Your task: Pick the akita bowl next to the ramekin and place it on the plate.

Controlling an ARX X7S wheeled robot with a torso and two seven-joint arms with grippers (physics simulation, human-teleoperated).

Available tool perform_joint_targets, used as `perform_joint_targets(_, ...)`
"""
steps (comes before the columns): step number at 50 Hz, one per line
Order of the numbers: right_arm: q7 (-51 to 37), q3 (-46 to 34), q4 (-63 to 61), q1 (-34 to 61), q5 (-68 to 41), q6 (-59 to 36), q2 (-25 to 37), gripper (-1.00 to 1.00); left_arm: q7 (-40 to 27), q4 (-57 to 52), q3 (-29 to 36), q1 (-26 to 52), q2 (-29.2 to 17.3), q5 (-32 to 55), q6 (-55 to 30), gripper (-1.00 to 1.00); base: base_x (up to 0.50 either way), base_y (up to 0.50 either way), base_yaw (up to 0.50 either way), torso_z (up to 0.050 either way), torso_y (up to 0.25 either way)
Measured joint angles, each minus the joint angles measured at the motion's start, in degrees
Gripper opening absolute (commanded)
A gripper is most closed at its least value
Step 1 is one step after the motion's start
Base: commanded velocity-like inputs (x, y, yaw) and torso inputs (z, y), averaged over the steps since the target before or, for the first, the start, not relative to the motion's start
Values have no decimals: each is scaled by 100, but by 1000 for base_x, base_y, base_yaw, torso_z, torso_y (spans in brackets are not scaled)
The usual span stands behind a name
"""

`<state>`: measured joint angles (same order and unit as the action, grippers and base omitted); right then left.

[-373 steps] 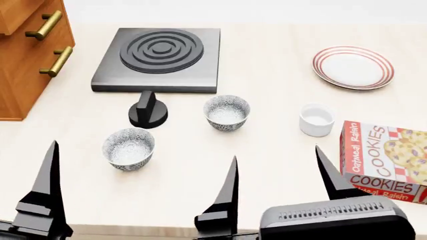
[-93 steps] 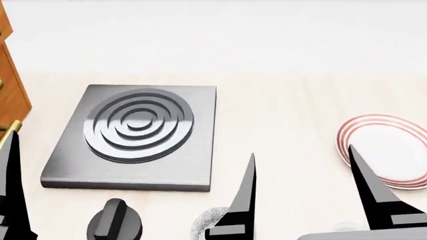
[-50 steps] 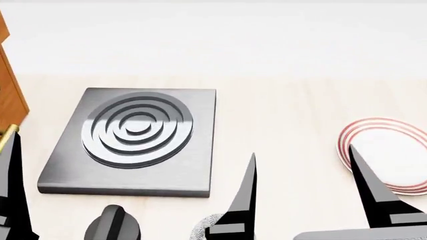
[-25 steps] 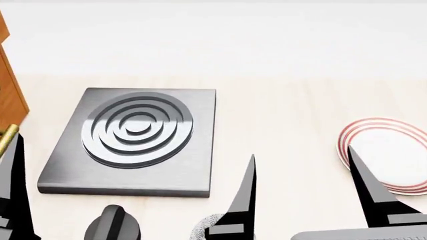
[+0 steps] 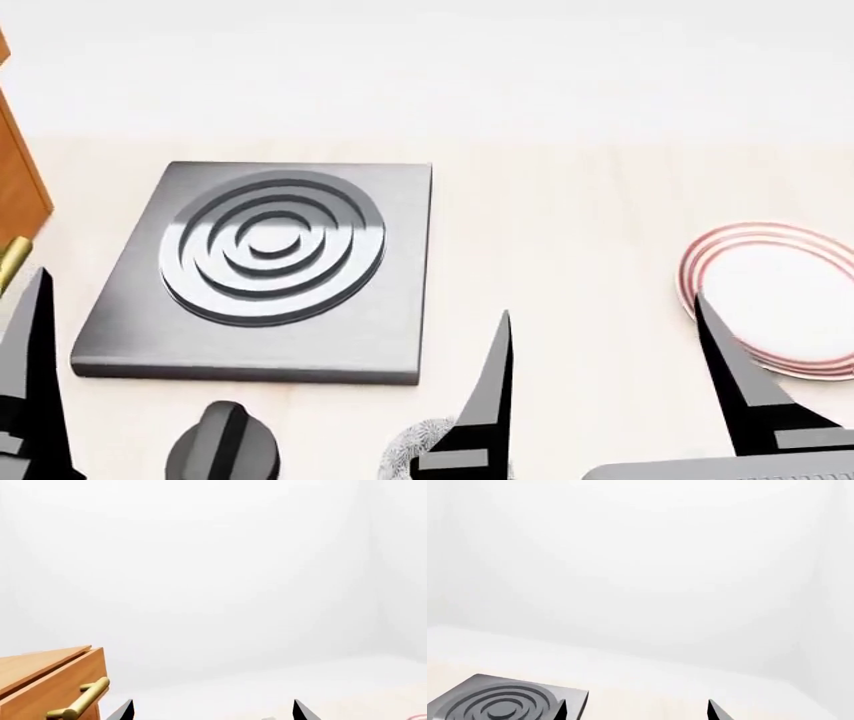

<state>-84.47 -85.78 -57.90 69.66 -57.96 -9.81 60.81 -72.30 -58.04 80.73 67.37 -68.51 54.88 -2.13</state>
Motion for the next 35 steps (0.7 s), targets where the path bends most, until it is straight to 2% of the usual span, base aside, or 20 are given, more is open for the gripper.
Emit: perform_joint_targets(35, 17, 31, 14, -47, 12, -1, 0, 100, 25, 21, 31, 4, 4, 24, 48, 100, 0, 0, 0, -1, -153)
